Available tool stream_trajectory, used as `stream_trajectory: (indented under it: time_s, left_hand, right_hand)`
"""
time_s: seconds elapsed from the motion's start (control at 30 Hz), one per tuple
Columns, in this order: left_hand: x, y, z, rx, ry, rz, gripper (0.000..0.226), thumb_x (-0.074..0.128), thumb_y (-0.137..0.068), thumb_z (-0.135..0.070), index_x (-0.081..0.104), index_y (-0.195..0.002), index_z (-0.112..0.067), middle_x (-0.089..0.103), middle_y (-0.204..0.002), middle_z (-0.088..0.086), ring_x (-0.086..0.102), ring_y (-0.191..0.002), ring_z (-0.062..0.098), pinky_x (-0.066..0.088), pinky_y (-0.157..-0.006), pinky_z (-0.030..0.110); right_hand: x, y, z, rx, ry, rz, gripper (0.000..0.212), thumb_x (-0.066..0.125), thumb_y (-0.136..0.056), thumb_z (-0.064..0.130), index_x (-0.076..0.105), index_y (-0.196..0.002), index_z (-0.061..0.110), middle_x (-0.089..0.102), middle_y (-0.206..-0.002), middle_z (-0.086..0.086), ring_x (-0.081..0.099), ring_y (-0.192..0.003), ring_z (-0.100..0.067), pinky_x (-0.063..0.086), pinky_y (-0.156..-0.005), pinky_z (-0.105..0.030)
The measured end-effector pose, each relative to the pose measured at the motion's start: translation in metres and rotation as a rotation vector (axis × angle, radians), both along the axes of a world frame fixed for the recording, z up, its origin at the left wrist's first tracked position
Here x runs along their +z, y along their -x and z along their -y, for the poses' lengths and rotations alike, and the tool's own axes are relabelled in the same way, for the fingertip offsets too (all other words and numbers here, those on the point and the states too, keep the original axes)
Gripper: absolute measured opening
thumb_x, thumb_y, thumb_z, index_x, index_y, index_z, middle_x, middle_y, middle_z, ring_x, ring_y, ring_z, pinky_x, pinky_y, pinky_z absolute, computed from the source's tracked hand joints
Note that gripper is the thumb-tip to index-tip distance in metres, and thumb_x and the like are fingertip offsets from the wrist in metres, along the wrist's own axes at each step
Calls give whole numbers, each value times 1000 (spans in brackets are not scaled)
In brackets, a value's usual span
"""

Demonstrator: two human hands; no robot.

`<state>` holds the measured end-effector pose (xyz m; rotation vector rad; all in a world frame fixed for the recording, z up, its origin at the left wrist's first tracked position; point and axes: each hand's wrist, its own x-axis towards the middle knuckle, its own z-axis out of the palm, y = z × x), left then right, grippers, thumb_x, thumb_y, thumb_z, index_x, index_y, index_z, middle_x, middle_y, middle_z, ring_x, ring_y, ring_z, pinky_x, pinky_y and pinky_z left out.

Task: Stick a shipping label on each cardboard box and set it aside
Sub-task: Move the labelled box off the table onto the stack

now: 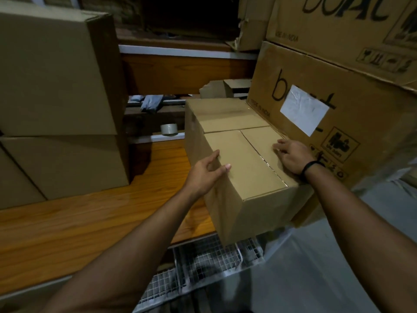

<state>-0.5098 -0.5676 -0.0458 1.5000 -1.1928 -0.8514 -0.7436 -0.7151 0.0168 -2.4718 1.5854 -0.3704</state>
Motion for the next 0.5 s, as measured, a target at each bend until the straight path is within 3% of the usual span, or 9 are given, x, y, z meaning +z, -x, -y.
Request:
stream_trajectory:
  time_s: [0.1, 0.2, 0.33, 0.4, 0.5]
  left_hand:
    - [3, -17, -23, 71, 16, 31, 84, 64, -75, -66, 34, -148, -36, 36, -154, 0, 45, -134, 24, 50, -99, 48]
    - [5, -52, -49, 169, 32, 79, 72, 64, -85, -53, 34, -148, -37, 36, -154, -3, 39, -137, 21, 39, -106, 36]
    - [22, -127, -103, 275, 41, 90, 78, 65, -78, -59, 32, -147, -41, 43, -149, 0, 46, -132, 19, 48, -101, 43]
    - [34, -165, -124, 388, 59, 166, 73, 67, -84, -49, 33, -147, -40, 42, -150, -2, 44, -132, 15, 49, -97, 37]
    - [61, -225, -149, 565, 81, 368, 76, 71, -81, -47, 34, -147, -39, 37, -154, 0, 35, -140, 20, 39, -109, 44]
  right_hand:
    - [12, -29, -9, 68, 126, 124, 35, 49, -97, 20, 60, -130, 16, 50, -143, -4, 43, -132, -24, 31, -110, -37]
    - [21, -81, -35, 227, 123, 180, 39, 55, -96, 29, 57, -134, 21, 50, -143, -3, 42, -132, -21, 32, -110, -35]
    - [28, -163, -81, 417, 123, 229, 50, 59, -91, 45, 48, -138, 33, 48, -143, 2, 43, -130, -17, 39, -103, -37]
    - [35, -197, -96, 486, 65, 240, 60, 63, -87, 49, 41, -142, 35, 45, -144, 0, 44, -128, -19, 43, -100, -40]
    - [54, -249, -109, 544, -9, 295, 75, 70, -80, 49, 33, -144, 40, 41, -146, -4, 45, -129, -25, 46, -100, -46]
